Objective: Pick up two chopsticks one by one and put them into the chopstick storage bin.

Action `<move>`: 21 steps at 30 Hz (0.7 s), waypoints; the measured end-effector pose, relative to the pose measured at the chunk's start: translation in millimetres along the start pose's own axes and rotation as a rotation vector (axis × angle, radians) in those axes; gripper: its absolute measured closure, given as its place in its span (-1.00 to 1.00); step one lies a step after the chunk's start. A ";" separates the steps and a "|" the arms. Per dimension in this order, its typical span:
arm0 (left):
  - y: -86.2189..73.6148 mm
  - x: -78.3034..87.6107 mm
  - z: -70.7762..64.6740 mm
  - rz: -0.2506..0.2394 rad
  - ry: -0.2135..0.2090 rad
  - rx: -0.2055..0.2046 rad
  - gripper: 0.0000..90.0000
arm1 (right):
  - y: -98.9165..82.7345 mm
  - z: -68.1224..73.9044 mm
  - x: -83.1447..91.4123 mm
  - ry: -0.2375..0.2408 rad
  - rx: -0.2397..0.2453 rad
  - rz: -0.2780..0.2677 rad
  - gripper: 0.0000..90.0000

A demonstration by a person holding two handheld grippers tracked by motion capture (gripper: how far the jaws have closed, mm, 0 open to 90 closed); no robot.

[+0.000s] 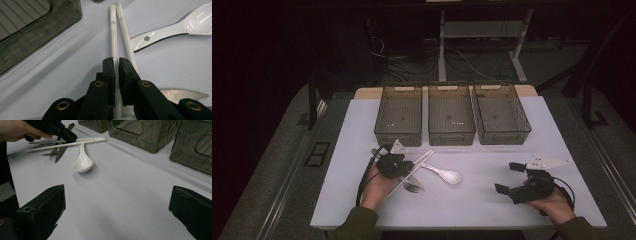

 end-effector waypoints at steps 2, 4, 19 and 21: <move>-0.2 -0.1 1.8 -0.002 -0.011 0.014 0.85 | 0.0 -0.1 0.0 0.001 0.001 0.000 -0.98; -0.3 -0.2 1.9 -0.005 -0.012 0.020 0.85 | 0.0 -0.3 0.0 0.002 0.001 -0.001 -0.98; 2.7 5.0 3.8 -0.012 -0.013 0.001 0.85 | -0.9 0.3 -0.6 -0.003 0.010 -0.006 -0.98; 3.1 6.6 3.9 -0.011 -0.016 -0.005 0.85 | -1.2 0.3 -1.0 -0.002 0.014 -0.006 -0.98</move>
Point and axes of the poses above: each handheld gripper's, and its own axes: x roughly backward along the jaws, y roughly out of its top, z roughly to its left, the point moved 1 cm from there along -x, roughly forward along the jaws, and after that the axes turned 2 degrees about y, right-handed, at the moved point
